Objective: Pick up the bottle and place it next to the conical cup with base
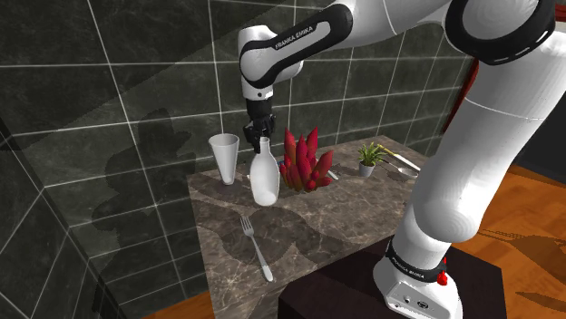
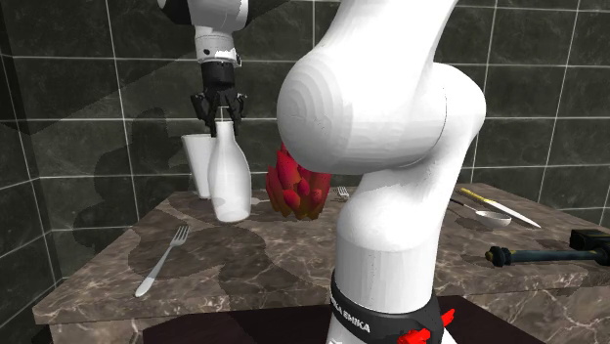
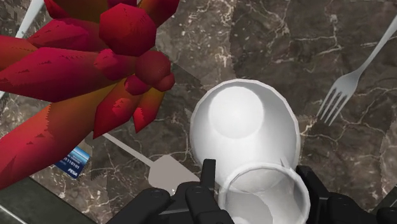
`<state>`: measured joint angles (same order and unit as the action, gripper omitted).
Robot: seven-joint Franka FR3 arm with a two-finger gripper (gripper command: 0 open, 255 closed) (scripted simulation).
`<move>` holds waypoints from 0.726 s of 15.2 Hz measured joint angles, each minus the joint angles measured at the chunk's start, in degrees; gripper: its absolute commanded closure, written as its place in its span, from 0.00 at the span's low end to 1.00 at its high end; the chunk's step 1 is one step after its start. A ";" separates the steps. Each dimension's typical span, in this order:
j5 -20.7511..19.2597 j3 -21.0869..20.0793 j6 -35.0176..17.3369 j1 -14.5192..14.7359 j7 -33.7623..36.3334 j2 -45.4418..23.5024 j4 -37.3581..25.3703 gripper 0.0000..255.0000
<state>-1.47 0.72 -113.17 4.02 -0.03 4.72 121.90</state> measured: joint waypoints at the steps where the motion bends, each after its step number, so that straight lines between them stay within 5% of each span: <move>1: 0.00 0.00 -0.04 0.00 0.00 -0.02 0.01 1.00; 3: 0.00 0.01 -0.07 -0.01 -0.01 -0.03 0.03 1.00; 4: 0.00 0.01 -0.08 -0.01 -0.01 -0.04 0.03 0.00; 11: 0.00 0.00 0.72 0.00 -0.02 0.21 -0.57 0.00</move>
<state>-1.47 0.72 -112.45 4.01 -0.06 4.92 121.33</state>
